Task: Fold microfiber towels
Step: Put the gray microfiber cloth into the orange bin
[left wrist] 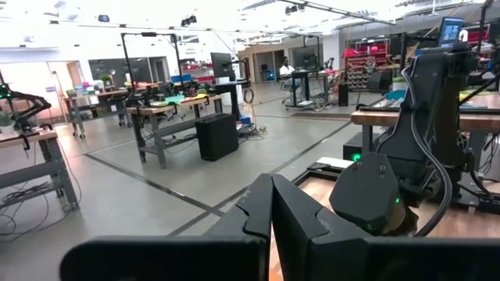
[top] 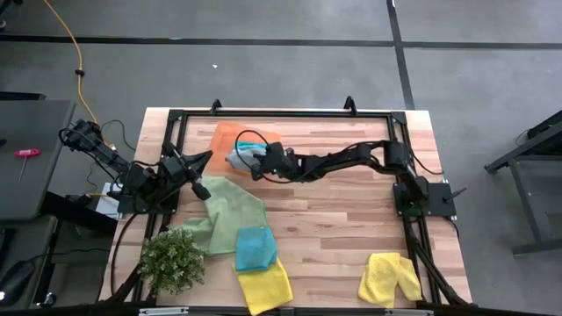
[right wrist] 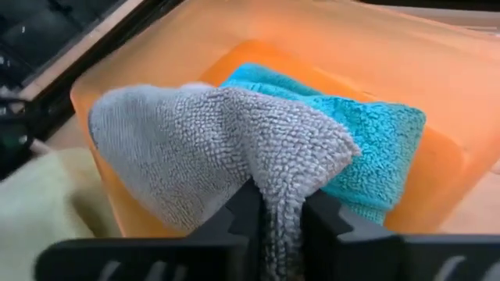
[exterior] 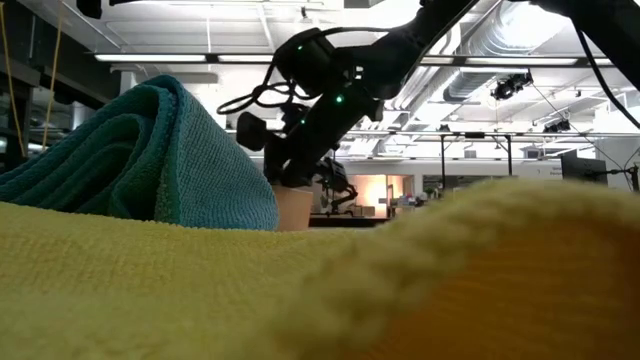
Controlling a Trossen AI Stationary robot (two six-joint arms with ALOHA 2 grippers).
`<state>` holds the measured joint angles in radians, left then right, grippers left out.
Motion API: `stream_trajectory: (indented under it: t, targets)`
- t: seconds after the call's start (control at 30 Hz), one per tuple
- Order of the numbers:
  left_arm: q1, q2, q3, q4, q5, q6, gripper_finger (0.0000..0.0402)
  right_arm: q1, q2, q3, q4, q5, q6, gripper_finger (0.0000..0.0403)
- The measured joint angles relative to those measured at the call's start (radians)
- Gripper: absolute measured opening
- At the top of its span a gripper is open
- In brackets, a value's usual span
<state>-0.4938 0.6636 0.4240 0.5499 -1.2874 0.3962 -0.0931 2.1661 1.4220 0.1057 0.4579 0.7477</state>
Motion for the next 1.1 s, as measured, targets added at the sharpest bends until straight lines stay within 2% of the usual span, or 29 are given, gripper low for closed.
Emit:
stream_trajectory:
  t: [0.2,0.3,0.47,0.67,0.8,0.9,0.97,1.1]
  targets:
    - [0.0,0.0,0.0,0.0,0.0,-0.001,0.0,-0.007,-0.034,0.001,-0.107,-0.014,-0.077,0.0122]
    - [0.0,0.0,0.0,0.0,0.0,-0.003,0.0,-0.007,-0.065,-0.001,-0.167,0.028,-0.119,0.0157]
    - [0.0,0.0,0.0,0.0,0.0,-0.008,0.0,-0.011,-0.117,-0.002,-0.216,0.058,-0.227,0.0188]
    - [0.0,0.0,0.0,-0.004,0.0,-0.019,0.0,-0.018,-0.191,-0.001,-0.384,0.055,-0.35,0.0193]
    - [0.0,0.0,0.0,-0.007,0.0,-0.018,0.0,0.002,-0.228,-0.009,-0.512,-0.019,-0.479,0.0192]
    - [0.0,0.0,0.0,-0.007,0.0,-0.015,0.0,0.055,-0.255,-0.052,-0.487,-0.093,-0.55,0.0185]
    - [0.0,0.0,0.0,-0.007,0.0,-0.016,0.0,0.094,-0.264,-0.107,-0.433,-0.104,-0.572,0.0173]
    - [0.0,0.0,0.0,-0.006,0.0,-0.018,0.0,0.147,-0.267,-0.233,-0.186,-0.114,-0.58,0.0124]
